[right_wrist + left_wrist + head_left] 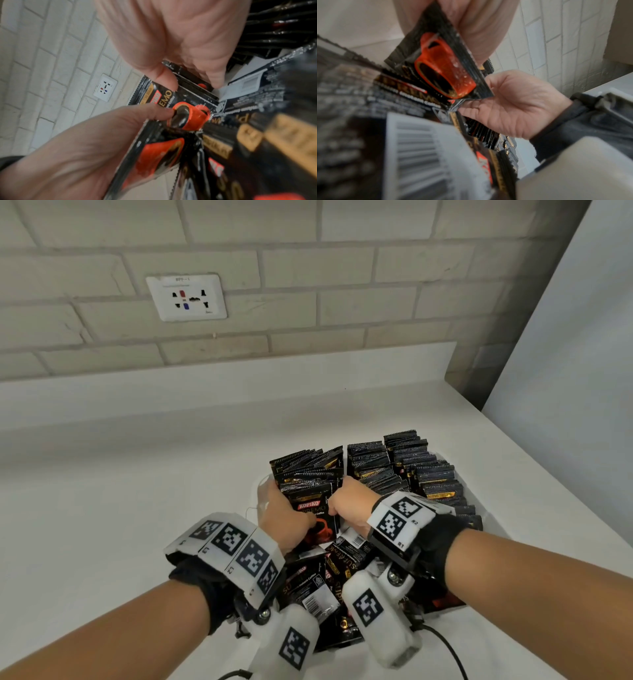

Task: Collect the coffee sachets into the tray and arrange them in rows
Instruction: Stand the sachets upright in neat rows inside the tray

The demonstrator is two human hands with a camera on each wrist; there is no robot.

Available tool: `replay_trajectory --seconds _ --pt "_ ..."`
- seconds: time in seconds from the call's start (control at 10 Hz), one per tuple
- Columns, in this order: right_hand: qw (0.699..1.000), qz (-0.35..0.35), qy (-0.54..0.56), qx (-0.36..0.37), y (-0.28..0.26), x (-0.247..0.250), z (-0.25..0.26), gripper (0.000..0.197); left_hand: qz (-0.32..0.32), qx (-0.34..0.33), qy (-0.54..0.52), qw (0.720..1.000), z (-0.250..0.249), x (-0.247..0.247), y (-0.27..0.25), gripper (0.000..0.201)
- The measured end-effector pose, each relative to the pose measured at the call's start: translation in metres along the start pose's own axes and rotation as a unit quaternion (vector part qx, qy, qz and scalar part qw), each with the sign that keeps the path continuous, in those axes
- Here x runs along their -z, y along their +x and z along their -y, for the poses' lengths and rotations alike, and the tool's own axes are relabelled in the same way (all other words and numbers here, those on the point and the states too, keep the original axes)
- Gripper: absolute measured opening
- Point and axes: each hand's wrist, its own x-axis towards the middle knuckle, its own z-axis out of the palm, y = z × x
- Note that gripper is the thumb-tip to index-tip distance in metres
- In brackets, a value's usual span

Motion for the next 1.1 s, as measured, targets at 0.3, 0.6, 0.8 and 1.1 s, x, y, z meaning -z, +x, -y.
replay_trajectory --seconds 0.3,0.6,0.8,1.1 --pt "0.999 -0.037 0.018 0.017 0.013 -0.003 -0.010 0.052 -0.001 -0.008 -0.002 1.000 0.002 0.001 -0.001 0.069" --pt "0.999 -0.023 0.038 0.029 0.006 -0.009 -0.013 0.048 -0.002 -0.028 0.008 1.000 0.000 0.003 -0.003 0.056" --pt "0.992 -0.074 0.085 0.051 0.014 -0.004 -0.009 0.078 -0.005 -0.028 0.017 0.999 -0.007 0.004 -0.008 0.058" --pt "0.991 -0.083 0.098 0.039 0.014 -0.007 -0.006 0.080 -0.001 -0.018 -0.034 0.999 -0.008 0.004 -0.009 0.050"
